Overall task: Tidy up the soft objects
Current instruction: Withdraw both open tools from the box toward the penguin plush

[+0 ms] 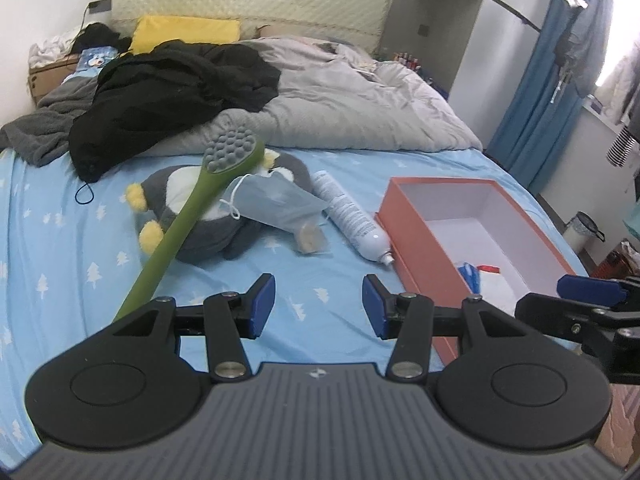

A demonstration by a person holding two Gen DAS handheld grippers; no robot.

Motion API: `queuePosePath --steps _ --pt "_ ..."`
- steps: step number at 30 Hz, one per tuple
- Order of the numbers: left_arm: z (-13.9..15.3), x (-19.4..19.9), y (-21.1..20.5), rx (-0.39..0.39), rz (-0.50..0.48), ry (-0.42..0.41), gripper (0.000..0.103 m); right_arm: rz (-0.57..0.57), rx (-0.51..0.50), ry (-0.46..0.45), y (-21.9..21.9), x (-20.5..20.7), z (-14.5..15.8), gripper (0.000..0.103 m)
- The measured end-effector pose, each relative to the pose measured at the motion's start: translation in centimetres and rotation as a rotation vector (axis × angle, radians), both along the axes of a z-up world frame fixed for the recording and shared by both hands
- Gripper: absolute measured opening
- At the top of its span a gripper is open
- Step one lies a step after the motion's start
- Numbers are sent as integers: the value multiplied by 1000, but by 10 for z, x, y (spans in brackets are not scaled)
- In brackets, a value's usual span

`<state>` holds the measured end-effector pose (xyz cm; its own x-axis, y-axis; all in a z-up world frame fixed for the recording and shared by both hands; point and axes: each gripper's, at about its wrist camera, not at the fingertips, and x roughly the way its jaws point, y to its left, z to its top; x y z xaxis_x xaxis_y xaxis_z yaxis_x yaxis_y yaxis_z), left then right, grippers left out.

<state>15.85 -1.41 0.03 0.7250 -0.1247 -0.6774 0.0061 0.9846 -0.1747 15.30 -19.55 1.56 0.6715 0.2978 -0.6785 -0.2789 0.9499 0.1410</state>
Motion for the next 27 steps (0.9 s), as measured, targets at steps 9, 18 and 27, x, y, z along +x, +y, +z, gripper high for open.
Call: queuePosePath --steps 9,18,27 --pt "-27 39 17 0 55 24 54 27 -95 95 18 36 -8 82" --pt "-62 74 26 -51 101 50 54 22 -120 209 22 73 -2 82" --pt "-87 89 36 -68 124 99 54 9 -151 245 34 94 -17 82"
